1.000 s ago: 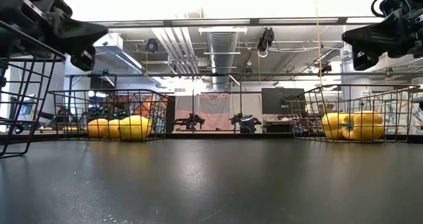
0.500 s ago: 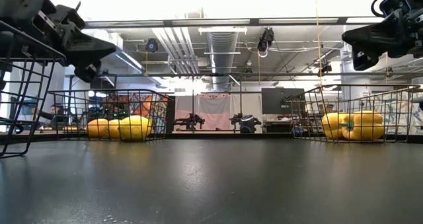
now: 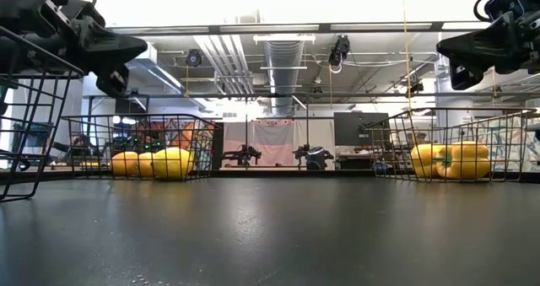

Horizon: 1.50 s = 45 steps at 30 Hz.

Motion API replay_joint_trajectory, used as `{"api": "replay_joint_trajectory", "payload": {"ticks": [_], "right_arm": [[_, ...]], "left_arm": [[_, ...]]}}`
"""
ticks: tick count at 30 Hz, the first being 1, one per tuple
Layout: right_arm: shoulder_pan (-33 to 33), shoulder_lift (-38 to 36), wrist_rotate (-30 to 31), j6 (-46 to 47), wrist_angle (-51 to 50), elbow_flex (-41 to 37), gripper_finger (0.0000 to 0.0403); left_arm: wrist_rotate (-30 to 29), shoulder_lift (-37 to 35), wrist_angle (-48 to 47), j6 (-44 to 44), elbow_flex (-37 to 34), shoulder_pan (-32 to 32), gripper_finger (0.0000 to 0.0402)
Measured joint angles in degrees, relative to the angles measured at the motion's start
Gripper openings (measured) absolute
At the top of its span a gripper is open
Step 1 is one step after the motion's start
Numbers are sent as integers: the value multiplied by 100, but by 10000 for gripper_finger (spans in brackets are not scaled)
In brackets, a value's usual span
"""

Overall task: Sort produce into baskets
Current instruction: Return to Home Position

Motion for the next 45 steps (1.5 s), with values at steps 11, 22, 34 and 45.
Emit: {"api": "replay_joint_trajectory", "payload": {"ticks": [11, 22, 34, 45], "right_arm": [[0, 0, 2, 2, -2, 8, 13], [0, 0, 2, 0, 4, 10, 13], [0, 0, 2, 2, 11, 12, 13], [0, 0, 0, 0, 13, 19, 13]], "left_arm": [[0, 142, -11, -21, 0, 0, 0], [0, 212, -16, -21, 0, 0, 0], [-1, 234, -18, -22, 0, 0, 0], [-2, 238, -18, -23, 0, 0, 0]]}}
